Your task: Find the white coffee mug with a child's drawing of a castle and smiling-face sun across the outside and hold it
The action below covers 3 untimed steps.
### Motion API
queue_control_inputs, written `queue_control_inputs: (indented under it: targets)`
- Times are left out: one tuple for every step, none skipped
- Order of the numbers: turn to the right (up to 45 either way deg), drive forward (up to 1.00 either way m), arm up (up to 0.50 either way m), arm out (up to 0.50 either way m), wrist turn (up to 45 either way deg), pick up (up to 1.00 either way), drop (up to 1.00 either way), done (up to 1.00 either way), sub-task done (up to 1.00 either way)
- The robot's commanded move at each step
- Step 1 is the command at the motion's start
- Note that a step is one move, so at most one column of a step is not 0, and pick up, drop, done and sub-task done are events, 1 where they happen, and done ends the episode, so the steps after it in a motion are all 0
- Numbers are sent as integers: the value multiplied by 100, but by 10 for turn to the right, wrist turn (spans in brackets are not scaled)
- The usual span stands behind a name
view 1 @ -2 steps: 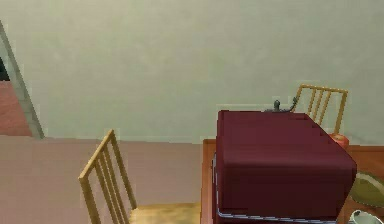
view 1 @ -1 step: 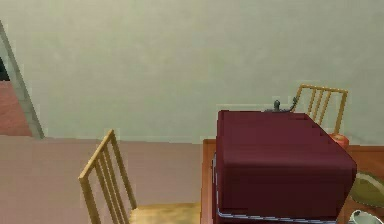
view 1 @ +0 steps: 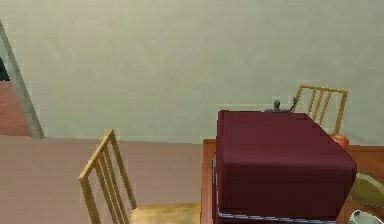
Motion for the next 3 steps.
queue_control_inputs:
  targets:
    - [0, 0, 0, 0, 450, 0, 0, 0, 0]
    - [0, 0, 0, 0, 450, 0, 0, 0, 0]
    - [0, 0, 0, 0, 450, 0, 0, 0, 0]
